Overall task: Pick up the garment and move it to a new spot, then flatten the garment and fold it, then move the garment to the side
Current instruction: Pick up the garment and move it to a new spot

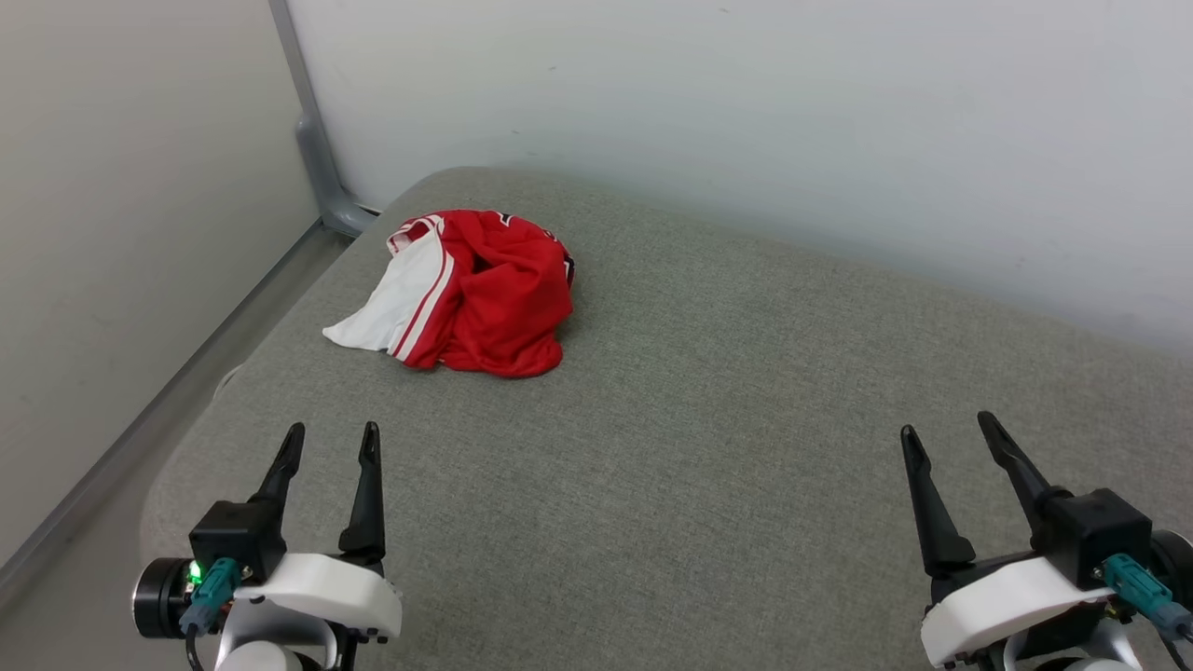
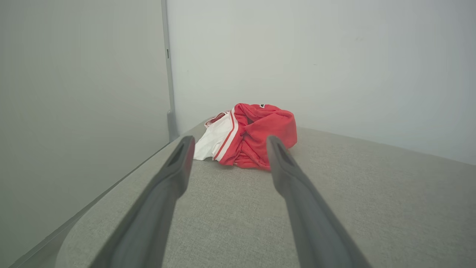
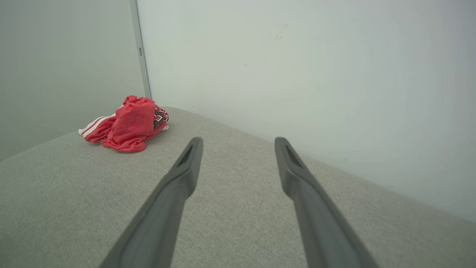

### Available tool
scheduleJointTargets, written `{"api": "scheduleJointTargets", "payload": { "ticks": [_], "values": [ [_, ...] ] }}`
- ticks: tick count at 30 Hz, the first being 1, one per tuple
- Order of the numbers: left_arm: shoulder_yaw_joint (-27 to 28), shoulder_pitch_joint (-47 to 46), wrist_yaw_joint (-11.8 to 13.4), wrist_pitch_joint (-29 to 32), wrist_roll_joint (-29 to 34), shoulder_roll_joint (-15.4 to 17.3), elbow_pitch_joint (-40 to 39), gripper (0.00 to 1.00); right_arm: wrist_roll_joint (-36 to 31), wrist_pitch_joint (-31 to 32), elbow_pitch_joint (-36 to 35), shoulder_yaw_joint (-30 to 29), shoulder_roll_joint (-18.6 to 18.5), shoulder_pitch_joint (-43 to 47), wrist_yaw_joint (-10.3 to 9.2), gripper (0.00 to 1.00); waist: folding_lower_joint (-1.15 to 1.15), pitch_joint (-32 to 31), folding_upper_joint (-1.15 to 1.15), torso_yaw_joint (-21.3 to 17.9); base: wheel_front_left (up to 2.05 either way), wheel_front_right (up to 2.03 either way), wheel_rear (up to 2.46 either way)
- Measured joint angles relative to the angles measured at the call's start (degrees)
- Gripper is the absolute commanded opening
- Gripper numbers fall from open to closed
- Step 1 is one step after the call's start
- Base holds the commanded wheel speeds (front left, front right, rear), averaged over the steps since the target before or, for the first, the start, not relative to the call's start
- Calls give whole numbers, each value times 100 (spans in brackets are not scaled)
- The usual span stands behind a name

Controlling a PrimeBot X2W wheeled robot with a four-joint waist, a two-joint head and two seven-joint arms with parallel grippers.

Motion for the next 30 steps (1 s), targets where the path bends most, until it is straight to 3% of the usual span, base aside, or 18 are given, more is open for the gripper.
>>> {"api": "scheduleJointTargets", "payload": {
  "ticks": [6,15,17,24,30],
  "values": [
    [-59,-402,-138,68,-154,114,274,100,12,-7,24,30,0,-26,0,100,0,45,0,-86,0,0,0],
    [64,-1874,-258,560,-676,538,579,100,-268,201,-177,77,0,-369,0,100,1,529,0,-458,0,0,0],
    [127,-2660,-288,1033,-1037,856,912,100,-353,272,-277,59,1,-536,0,100,1,870,0,-687,0,0,0],
    [-144,-3689,-323,2074,-1627,1486,1523,100,-396,287,-361,-11,0,-853,0,100,1,1504,0,-1116,0,0,0],
    [-517,-4308,-324,3451,-2176,2158,2175,100,-414,213,-406,26,0,-1185,0,100,1,2108,0,-1440,0,0,0]
  ]
}}
